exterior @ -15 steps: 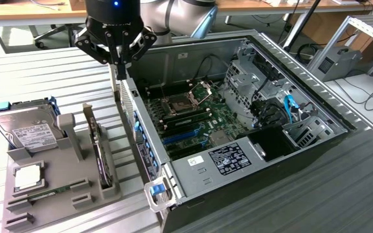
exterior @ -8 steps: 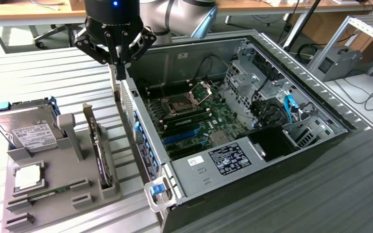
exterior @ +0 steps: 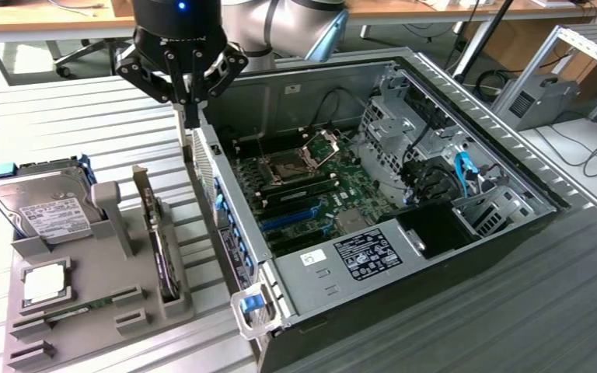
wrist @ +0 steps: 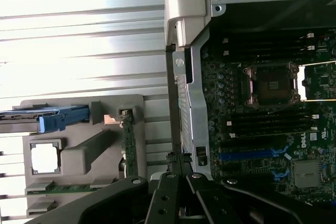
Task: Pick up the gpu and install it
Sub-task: 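Reach for the gpu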
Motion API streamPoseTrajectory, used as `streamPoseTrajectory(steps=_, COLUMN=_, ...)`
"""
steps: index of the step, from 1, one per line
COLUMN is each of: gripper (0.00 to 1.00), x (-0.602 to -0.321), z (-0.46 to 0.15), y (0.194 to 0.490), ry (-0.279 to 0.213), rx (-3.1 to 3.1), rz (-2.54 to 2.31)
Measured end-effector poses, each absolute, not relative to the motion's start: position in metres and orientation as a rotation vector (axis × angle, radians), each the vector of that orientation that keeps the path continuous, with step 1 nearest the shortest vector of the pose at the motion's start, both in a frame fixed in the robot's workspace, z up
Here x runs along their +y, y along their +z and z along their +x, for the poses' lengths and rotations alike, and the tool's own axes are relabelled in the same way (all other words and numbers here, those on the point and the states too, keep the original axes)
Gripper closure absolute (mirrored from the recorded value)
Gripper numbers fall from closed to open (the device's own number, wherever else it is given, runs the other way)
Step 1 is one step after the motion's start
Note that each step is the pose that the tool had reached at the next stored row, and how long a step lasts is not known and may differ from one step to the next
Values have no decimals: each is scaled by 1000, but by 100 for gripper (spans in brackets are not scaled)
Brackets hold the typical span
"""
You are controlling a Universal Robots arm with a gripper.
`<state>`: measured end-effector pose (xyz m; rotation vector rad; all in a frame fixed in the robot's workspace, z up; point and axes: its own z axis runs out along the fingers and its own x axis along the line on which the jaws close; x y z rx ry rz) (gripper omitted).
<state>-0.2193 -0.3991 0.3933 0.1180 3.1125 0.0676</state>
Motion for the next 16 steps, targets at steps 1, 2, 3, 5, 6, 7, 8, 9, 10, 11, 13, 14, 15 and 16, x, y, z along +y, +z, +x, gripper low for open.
streamPoseTrajectory(steps=1, gripper=89, x=-399, z=-219, y=393, ry=68, rx=3112, rz=118)
streamPoseTrajectory(steps=2, gripper=89, x=-399, z=-219, y=393, ry=68, rx=3113, rz=118)
streamPoseTrajectory(steps=3, gripper=89, x=-399, z=-220, y=393, ry=68, rx=3113, rz=118)
streamPoseTrajectory(steps=5, gripper=89, x=-399, z=-222, y=393, ry=68, rx=3112, rz=118)
streamPoseTrajectory(steps=6, gripper=89, x=-399, z=-222, y=393, ry=68, rx=3112, rz=118)
streamPoseTrajectory(steps=7, gripper=89, x=-399, z=-222, y=393, ry=68, rx=3113, rz=118)
streamPoseTrajectory(steps=8, gripper=89, x=-399, z=-222, y=393, ry=68, rx=3112, rz=118)
streamPoseTrajectory(steps=9, gripper=89, x=-399, z=-222, y=393, ry=68, rx=3112, rz=118)
streamPoseTrajectory(steps=10, gripper=89, x=-399, z=-222, y=393, ry=68, rx=3113, rz=118)
streamPoseTrajectory(steps=11, gripper=89, x=-399, z=-222, y=393, ry=68, rx=3113, rz=118)
streamPoseTrajectory(steps=13, gripper=89, x=-399, z=-222, y=393, ry=68, rx=3113, rz=118)
streamPoseTrajectory(steps=14, gripper=89, x=-399, z=-222, y=393, ry=68, rx=3112, rz=118)
streamPoseTrajectory(steps=15, gripper=89, x=-399, z=-222, y=393, ry=68, rx=3112, rz=118)
streamPoseTrajectory(steps=16, gripper=89, x=-399, z=-222, y=393, ry=68, rx=3112, rz=118)
